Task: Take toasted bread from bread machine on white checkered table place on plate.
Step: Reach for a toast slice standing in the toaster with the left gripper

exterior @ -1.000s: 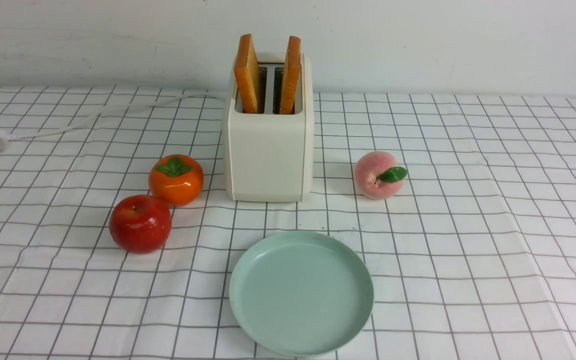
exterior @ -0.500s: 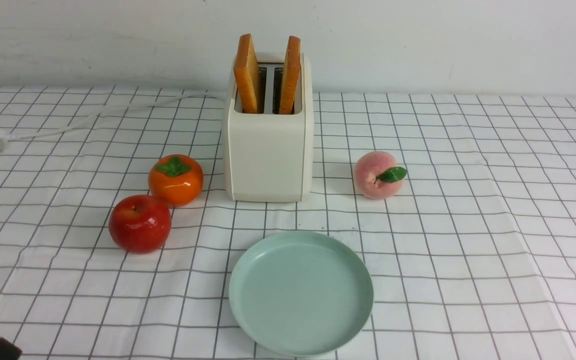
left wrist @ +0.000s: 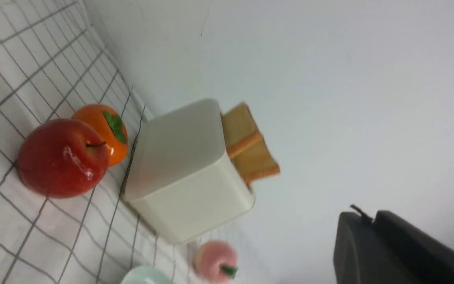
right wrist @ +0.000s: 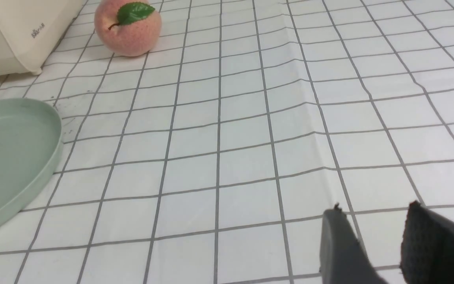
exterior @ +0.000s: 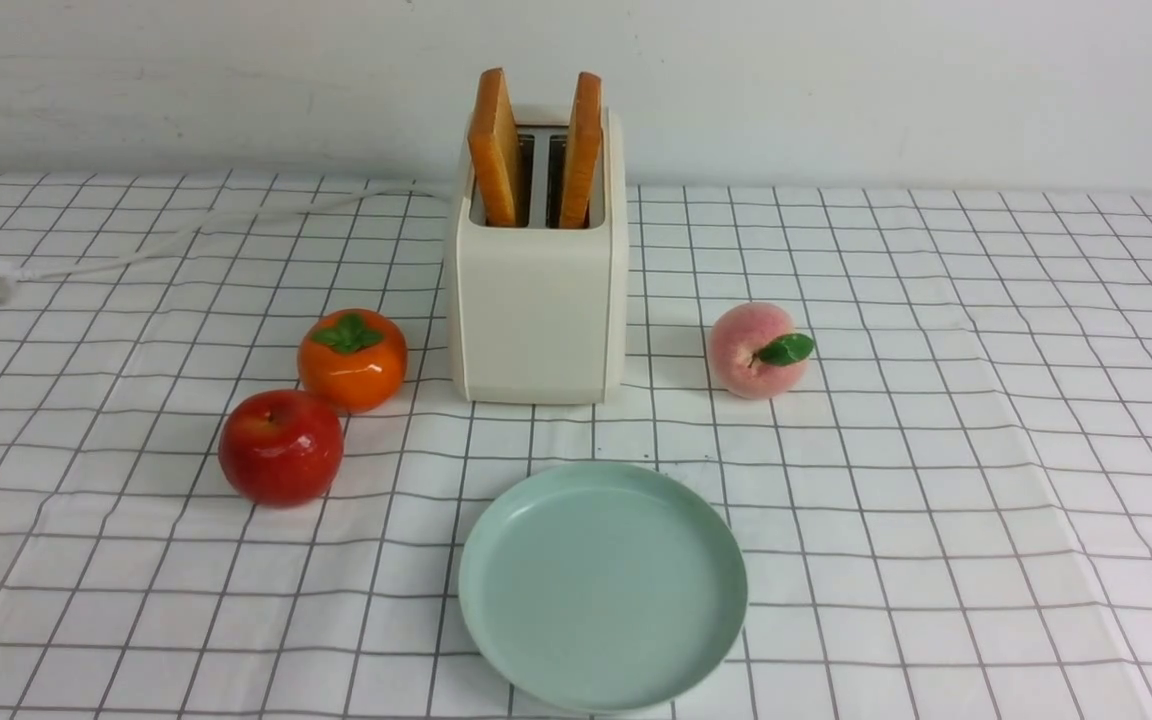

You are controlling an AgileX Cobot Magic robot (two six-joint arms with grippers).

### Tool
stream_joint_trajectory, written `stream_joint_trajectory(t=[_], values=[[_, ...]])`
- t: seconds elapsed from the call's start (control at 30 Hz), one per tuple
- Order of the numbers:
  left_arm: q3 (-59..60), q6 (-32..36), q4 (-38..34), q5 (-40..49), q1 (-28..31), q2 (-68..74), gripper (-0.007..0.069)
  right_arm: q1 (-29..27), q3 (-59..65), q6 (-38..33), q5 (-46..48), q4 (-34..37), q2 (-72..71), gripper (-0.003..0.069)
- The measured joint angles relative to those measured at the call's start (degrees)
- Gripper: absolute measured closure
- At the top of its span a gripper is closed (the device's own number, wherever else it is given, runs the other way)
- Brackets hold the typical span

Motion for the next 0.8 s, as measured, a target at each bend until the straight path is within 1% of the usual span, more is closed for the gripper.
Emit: stream_joint_trajectory(t=[0.03, 0.07, 0.1, 0.13, 0.17, 0.2, 0.23, 0.37, 0.4, 0.43, 0.47, 0.6, 0.63, 0.67, 0.7, 0.73, 0.8], values=[[-3.57, 1.81, 1.5, 3.75, 0.0, 4.3, 0.0638, 0.0, 0.0, 0.0, 0.0, 0.0, 0.0, 0.042], [-5.01, 2.36, 2.15, 5.31, 0.0, 6.12, 0.0638, 0.0, 0.0, 0.0, 0.0, 0.0, 0.0, 0.042], [-11.51, 3.79, 5.6, 12.54, 0.0, 14.54, 0.0638, 0.0, 0.0, 0.0, 0.0, 0.0, 0.0, 0.042], [-15.83, 4.35, 7.92, 17.23, 0.0, 19.42, 0.0638, 0.0, 0.0, 0.0, 0.0, 0.0, 0.0, 0.042], [-15.83, 4.42, 8.42, 17.23, 0.0, 20.4, 0.0638, 0.0, 0.0, 0.0, 0.0, 0.0, 0.0, 0.042], [-19.47, 4.73, 10.42, 20.99, 0.0, 24.36, 0.0638, 0.0, 0.0, 0.0, 0.0, 0.0, 0.0, 0.042], [-24.71, 4.73, 14.42, 25.92, 0.0, 32.29, 0.0638, 0.0, 0.0, 0.0, 0.0, 0.0, 0.0, 0.042], [-37.88, 4.73, 21.12, 34.96, -0.24, 48.35, 0.0638, 0.0, 0.0, 0.0, 0.0, 0.0, 0.0, 0.042], [-42.85, 4.73, 23.89, 36.76, -1.2, 53.15, 0.0638, 0.0, 0.0, 0.0, 0.0, 0.0, 0.0, 0.042], [-43.56, 4.73, 23.89, 36.93, -1.43, 53.15, 0.0638, 0.0, 0.0, 0.0, 0.0, 0.0, 0.0, 0.042], [-48.59, 2.67, 27.79, 37.98, -3.63, 57.76, 0.0638, 0.0, 0.0, 0.0, 0.0, 0.0, 0.0, 0.042], [-62.74, -6.27, 43.55, 39.68, -12.5, 67.47, 0.0638, 0.0, 0.0, 0.0, 0.0, 0.0, 0.0, 0.042], [-64.27, -7.27, 45.21, 39.73, -13.36, 68.53, 0.0638, 0.0, 0.0, 0.0, 0.0, 0.0, 0.0, 0.042], [-70.49, -10.92, 51.13, 40.0, -16.12, 72.91, 0.0638, 0.0, 0.0, 0.0, 0.0, 0.0, 0.0, 0.042], [-74.52, -12.62, 53.95, 40.11, -17.32, 76.31, 0.0638, 0.0, 0.0, 0.0, 0.0, 0.0, 0.0, 0.042], [-75.32, -12.9, 54.43, 40.11, -17.32, 76.31, 0.0638, 0.0, 0.0, 0.0, 0.0, 0.0, 0.0, 0.042], [-86.7, -14.97, 58.44, 40.37, -18.22, 84.26, 0.0615, 0.0, 0.0, 0.0, 0.0, 0.0, 0.0, 0.042]])
